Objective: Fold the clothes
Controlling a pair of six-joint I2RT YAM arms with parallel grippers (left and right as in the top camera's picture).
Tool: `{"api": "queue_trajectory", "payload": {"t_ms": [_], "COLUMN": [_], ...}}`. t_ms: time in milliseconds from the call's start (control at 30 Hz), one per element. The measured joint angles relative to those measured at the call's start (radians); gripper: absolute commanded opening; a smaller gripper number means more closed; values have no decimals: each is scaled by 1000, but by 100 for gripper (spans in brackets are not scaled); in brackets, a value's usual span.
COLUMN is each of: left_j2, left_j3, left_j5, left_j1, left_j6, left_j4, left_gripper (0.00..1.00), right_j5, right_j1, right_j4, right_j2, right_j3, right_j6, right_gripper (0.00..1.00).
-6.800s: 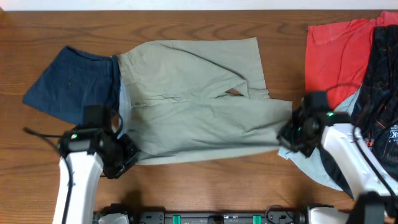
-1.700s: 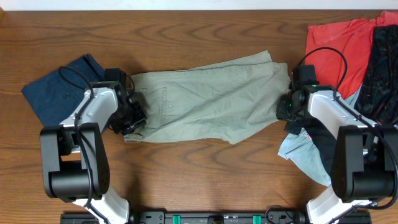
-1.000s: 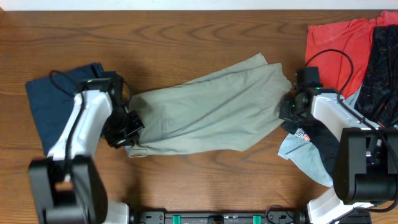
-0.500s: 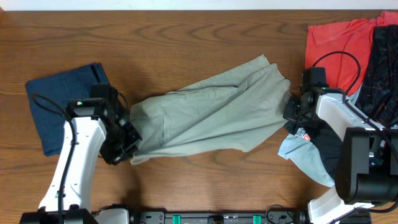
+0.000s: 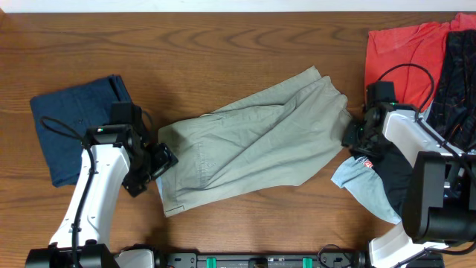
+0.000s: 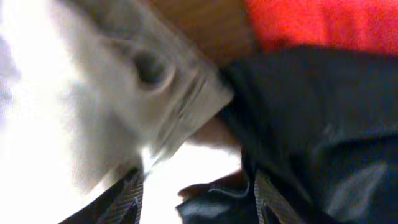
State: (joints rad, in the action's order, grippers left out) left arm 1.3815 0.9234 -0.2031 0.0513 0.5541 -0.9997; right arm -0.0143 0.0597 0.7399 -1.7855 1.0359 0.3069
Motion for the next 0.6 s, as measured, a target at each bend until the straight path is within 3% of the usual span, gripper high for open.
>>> {"api": "queue_trajectory", "payload": {"t_ms": [233,467,600], "left_j2": [84,240,330], "left_j3": [0,-20,-22], "left_j5": [0,-23,-48], "left_j1": [0,0,0], "left_j6": [0,-5,-15], "left_j4": [43,115,143], "left_gripper": [89,88,68], "right_j5": [-130,-240,-278], "right_j1": [-2,-21,-68], "right_j4": [77,83,96], "right_j2": [53,124,123], "right_j3": [158,196,196], "right_j6": [-59,-125,-159], "right_gripper": [58,56,53]}}
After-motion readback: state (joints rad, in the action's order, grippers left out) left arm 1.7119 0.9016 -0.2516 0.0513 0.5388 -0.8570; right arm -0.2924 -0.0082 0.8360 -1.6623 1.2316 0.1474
